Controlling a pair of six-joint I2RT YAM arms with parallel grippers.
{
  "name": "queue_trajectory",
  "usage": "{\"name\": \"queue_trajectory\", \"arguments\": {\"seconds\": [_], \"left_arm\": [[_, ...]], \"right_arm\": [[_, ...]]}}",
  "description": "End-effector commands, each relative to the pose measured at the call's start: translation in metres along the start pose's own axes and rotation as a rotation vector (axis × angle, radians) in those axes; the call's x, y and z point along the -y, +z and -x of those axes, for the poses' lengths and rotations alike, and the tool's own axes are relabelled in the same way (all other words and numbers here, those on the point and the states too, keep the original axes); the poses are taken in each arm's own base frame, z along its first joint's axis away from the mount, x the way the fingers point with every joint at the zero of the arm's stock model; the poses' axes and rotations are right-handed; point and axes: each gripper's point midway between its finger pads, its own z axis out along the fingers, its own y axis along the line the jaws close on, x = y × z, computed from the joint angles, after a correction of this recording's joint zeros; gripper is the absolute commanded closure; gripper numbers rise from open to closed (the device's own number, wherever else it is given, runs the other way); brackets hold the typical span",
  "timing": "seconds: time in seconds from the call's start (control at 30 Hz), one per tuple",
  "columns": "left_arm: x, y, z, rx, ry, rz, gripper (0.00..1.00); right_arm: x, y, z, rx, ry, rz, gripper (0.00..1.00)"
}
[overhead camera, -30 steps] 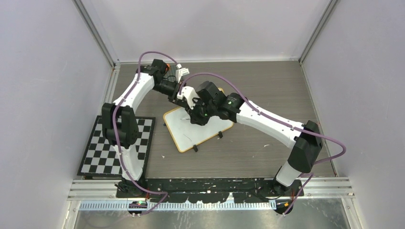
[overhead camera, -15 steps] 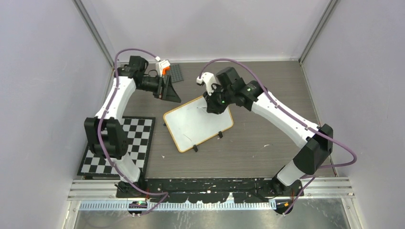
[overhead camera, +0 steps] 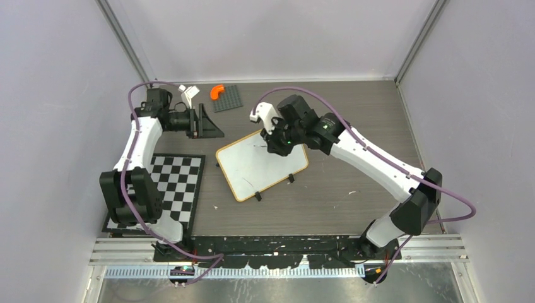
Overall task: Write a sentence on the whiteboard
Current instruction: Adjust the whiteboard marker.
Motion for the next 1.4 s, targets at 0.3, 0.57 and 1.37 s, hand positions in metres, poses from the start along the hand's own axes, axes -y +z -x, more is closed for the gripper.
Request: {"name": "queue_trajectory", "arguments": {"seconds": [0.3,0.57,1.37], "left_arm": [[0.078,-0.032,-0.003,0.052,0.511,0.059,0.18],[0.135,-0.010,-0.038,-0.057,1.046,0.103,0.15],[0.161,0.025,-0.035,-0.169,1.300,0.029,0.82]], "right_arm": [[-0.025,-0.058,0.050,0.277,0.422,0.241,1.00],[-0.042,-0.056,0.050,0.277,0.575,0.367,1.00],[-0.097,-0.043,0.045,0.170,0.618,0.639,1.00]]}}
